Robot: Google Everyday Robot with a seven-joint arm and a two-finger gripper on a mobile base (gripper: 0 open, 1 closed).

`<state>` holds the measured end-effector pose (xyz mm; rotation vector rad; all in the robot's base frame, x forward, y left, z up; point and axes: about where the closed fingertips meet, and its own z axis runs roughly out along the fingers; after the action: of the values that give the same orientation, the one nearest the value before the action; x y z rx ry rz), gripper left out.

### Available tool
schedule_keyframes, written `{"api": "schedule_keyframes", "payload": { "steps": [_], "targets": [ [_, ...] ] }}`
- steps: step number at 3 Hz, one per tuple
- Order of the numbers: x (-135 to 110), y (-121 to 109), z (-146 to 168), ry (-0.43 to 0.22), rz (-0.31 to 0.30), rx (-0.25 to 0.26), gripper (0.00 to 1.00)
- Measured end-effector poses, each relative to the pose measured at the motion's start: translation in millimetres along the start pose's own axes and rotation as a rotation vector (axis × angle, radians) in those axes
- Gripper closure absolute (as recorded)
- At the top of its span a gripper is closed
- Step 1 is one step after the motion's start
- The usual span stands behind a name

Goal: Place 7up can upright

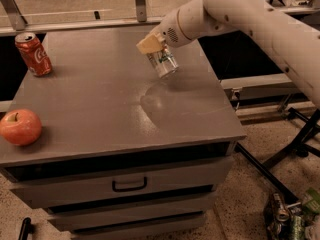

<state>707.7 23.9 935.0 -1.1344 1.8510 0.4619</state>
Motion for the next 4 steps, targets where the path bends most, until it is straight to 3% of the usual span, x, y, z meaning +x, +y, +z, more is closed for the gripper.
{"api": "schedule_keyframes", "payload": {
  "steps": [1,2,3,4],
  "targets": [
    [-15.7,-6.5,-30.9,-0.179,-0.014,0.029,1.00],
    [-17.4,-5.7,-35.8,-0.186,-0.026,0.032,1.00],
    [-21.9,-3.6,-36.0,-0.245,-0.078,-0.002,1.00],
    [-34.0,5.2,-44.8,-0.408,-0.130,-0.127,1.00]
  ]
}}
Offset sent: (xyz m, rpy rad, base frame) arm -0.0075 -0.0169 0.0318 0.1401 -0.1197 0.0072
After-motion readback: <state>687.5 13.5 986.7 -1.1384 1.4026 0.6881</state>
